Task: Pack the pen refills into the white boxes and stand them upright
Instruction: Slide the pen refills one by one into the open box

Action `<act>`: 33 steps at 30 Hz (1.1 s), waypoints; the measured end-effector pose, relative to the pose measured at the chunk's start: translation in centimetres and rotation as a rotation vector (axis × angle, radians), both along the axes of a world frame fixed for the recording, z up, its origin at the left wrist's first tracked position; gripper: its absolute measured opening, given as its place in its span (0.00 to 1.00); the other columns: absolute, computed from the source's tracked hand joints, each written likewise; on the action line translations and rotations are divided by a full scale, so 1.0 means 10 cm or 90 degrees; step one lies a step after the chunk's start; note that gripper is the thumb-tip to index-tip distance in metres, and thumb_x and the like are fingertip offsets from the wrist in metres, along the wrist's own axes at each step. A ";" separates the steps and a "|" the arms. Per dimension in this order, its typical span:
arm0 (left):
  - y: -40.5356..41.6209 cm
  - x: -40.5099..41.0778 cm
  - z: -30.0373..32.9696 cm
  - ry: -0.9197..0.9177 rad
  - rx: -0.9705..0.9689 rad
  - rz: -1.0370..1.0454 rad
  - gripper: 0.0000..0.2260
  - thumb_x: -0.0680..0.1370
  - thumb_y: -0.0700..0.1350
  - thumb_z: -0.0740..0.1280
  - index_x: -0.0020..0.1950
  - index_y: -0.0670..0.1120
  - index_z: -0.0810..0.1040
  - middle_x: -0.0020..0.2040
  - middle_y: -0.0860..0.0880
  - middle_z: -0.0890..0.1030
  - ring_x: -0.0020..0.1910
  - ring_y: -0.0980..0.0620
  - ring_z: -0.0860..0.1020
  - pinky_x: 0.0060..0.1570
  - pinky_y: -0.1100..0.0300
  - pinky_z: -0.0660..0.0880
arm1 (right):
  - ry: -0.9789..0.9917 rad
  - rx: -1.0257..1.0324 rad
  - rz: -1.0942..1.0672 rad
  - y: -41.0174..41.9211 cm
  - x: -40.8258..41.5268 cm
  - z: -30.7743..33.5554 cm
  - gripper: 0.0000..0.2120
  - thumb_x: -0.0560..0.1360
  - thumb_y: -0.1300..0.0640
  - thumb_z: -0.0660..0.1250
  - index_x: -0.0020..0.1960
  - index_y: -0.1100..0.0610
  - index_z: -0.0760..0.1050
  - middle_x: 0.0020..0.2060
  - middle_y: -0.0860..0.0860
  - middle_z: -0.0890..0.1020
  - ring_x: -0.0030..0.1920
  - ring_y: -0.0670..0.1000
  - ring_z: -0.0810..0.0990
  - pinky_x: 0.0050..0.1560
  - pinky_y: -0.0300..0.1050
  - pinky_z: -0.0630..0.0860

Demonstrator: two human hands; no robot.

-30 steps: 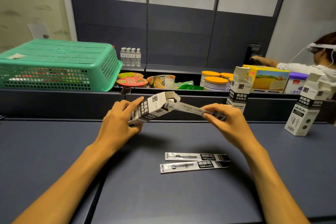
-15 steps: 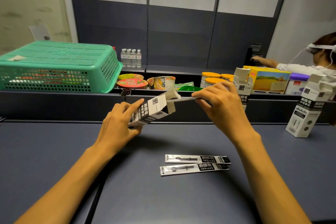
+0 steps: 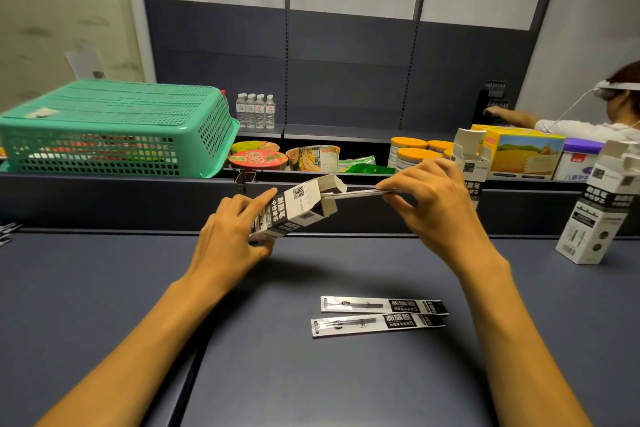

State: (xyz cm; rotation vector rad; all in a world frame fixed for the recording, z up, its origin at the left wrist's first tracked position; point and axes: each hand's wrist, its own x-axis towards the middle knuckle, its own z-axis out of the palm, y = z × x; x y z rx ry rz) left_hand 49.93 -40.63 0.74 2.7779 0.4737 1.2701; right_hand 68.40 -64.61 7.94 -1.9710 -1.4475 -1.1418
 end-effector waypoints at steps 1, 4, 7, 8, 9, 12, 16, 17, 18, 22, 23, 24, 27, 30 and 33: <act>0.00 0.00 0.00 0.004 0.002 -0.003 0.38 0.66 0.45 0.78 0.73 0.51 0.67 0.52 0.47 0.75 0.49 0.48 0.71 0.41 0.52 0.75 | -0.008 -0.001 0.000 0.03 -0.02 -0.01 0.08 0.72 0.55 0.73 0.51 0.51 0.83 0.45 0.49 0.85 0.48 0.53 0.79 0.56 0.52 0.68; -0.01 0.01 -0.01 0.015 0.009 -0.008 0.39 0.66 0.44 0.78 0.74 0.52 0.67 0.53 0.47 0.75 0.49 0.48 0.71 0.41 0.52 0.75 | -0.035 0.008 0.011 0.12 -0.08 -0.04 0.07 0.72 0.55 0.73 0.50 0.51 0.83 0.45 0.49 0.84 0.47 0.53 0.79 0.56 0.52 0.68; 0.00 0.00 0.00 0.013 0.009 -0.007 0.39 0.65 0.44 0.78 0.74 0.52 0.67 0.53 0.47 0.75 0.49 0.47 0.71 0.41 0.52 0.75 | -0.056 0.019 0.017 0.16 -0.12 -0.04 0.05 0.73 0.56 0.73 0.49 0.52 0.82 0.44 0.49 0.84 0.47 0.54 0.79 0.56 0.53 0.68; 0.00 0.00 0.00 0.012 0.007 -0.005 0.38 0.65 0.44 0.77 0.74 0.52 0.67 0.53 0.47 0.75 0.49 0.47 0.71 0.42 0.52 0.75 | -0.056 0.023 0.017 0.17 -0.12 -0.04 0.05 0.73 0.56 0.73 0.49 0.52 0.82 0.44 0.49 0.84 0.47 0.54 0.79 0.57 0.53 0.68; 0.00 0.00 0.00 0.008 0.003 -0.003 0.38 0.65 0.44 0.77 0.73 0.52 0.67 0.53 0.47 0.75 0.49 0.47 0.71 0.42 0.52 0.75 | -0.053 0.027 0.015 0.16 -0.12 -0.04 0.05 0.73 0.56 0.73 0.49 0.52 0.82 0.45 0.49 0.84 0.47 0.54 0.79 0.57 0.52 0.67; 0.01 -0.01 0.00 -0.007 -0.007 0.009 0.37 0.65 0.44 0.77 0.73 0.52 0.68 0.52 0.47 0.75 0.49 0.47 0.72 0.41 0.51 0.75 | -0.032 0.025 0.008 0.08 -0.06 -0.04 0.07 0.72 0.56 0.73 0.49 0.52 0.82 0.45 0.49 0.84 0.47 0.54 0.79 0.57 0.51 0.66; 0.03 -0.01 0.00 -0.019 -0.012 0.025 0.37 0.65 0.43 0.77 0.72 0.51 0.69 0.51 0.47 0.75 0.49 0.46 0.72 0.41 0.51 0.75 | -0.006 0.023 -0.001 -0.03 -0.01 -0.05 0.08 0.70 0.57 0.75 0.49 0.52 0.83 0.44 0.49 0.84 0.47 0.54 0.80 0.56 0.51 0.66; 0.03 0.00 0.00 -0.018 -0.012 0.025 0.37 0.65 0.43 0.77 0.72 0.51 0.69 0.51 0.47 0.75 0.49 0.46 0.72 0.41 0.51 0.75 | -0.006 0.022 -0.001 -0.03 -0.01 -0.05 0.08 0.70 0.57 0.75 0.49 0.52 0.83 0.44 0.49 0.84 0.47 0.54 0.79 0.56 0.51 0.66; 0.02 0.00 0.00 -0.016 -0.011 0.023 0.37 0.65 0.43 0.77 0.72 0.51 0.69 0.51 0.47 0.75 0.49 0.46 0.72 0.41 0.51 0.75 | -0.010 0.020 0.002 -0.01 -0.02 -0.05 0.08 0.70 0.57 0.75 0.49 0.51 0.83 0.44 0.49 0.84 0.47 0.54 0.79 0.56 0.51 0.66; 0.00 0.01 -0.01 0.005 -0.001 0.000 0.38 0.65 0.44 0.77 0.73 0.52 0.67 0.52 0.48 0.75 0.49 0.48 0.71 0.42 0.52 0.74 | -0.031 0.014 0.005 0.09 -0.09 -0.06 0.06 0.71 0.56 0.74 0.48 0.51 0.83 0.43 0.48 0.84 0.46 0.53 0.79 0.56 0.52 0.68; 0.00 0.01 -0.01 0.008 0.000 -0.001 0.39 0.65 0.44 0.77 0.74 0.52 0.67 0.52 0.48 0.75 0.49 0.48 0.71 0.42 0.53 0.74 | -0.034 0.018 0.005 0.11 -0.10 -0.07 0.06 0.71 0.56 0.74 0.48 0.51 0.83 0.43 0.48 0.84 0.46 0.53 0.79 0.55 0.52 0.68; 0.00 0.00 -0.01 0.009 0.001 -0.002 0.39 0.65 0.44 0.77 0.74 0.53 0.66 0.53 0.48 0.75 0.49 0.49 0.71 0.42 0.53 0.74 | -0.038 0.020 0.006 0.13 -0.11 -0.08 0.05 0.72 0.55 0.74 0.48 0.51 0.83 0.43 0.48 0.84 0.46 0.53 0.79 0.55 0.52 0.69; -0.01 0.01 0.00 0.011 0.004 -0.008 0.38 0.66 0.44 0.77 0.74 0.52 0.67 0.53 0.47 0.75 0.49 0.48 0.71 0.42 0.53 0.73 | -0.062 0.007 0.012 0.20 -0.15 -0.11 0.04 0.73 0.54 0.73 0.47 0.51 0.83 0.43 0.48 0.84 0.45 0.53 0.79 0.56 0.50 0.66; -0.03 0.02 -0.01 0.015 0.014 -0.016 0.38 0.66 0.44 0.77 0.74 0.52 0.66 0.53 0.47 0.75 0.49 0.49 0.71 0.42 0.54 0.73 | -0.078 -0.019 0.017 0.29 -0.22 -0.15 0.04 0.73 0.53 0.73 0.47 0.51 0.83 0.42 0.48 0.84 0.45 0.52 0.79 0.57 0.49 0.65; -0.04 0.02 -0.01 0.020 0.020 -0.018 0.39 0.66 0.45 0.78 0.74 0.52 0.66 0.53 0.47 0.75 0.49 0.49 0.71 0.42 0.54 0.73 | -0.098 -0.051 0.028 0.39 -0.30 -0.22 0.05 0.73 0.53 0.72 0.48 0.51 0.83 0.43 0.47 0.84 0.44 0.52 0.79 0.60 0.49 0.64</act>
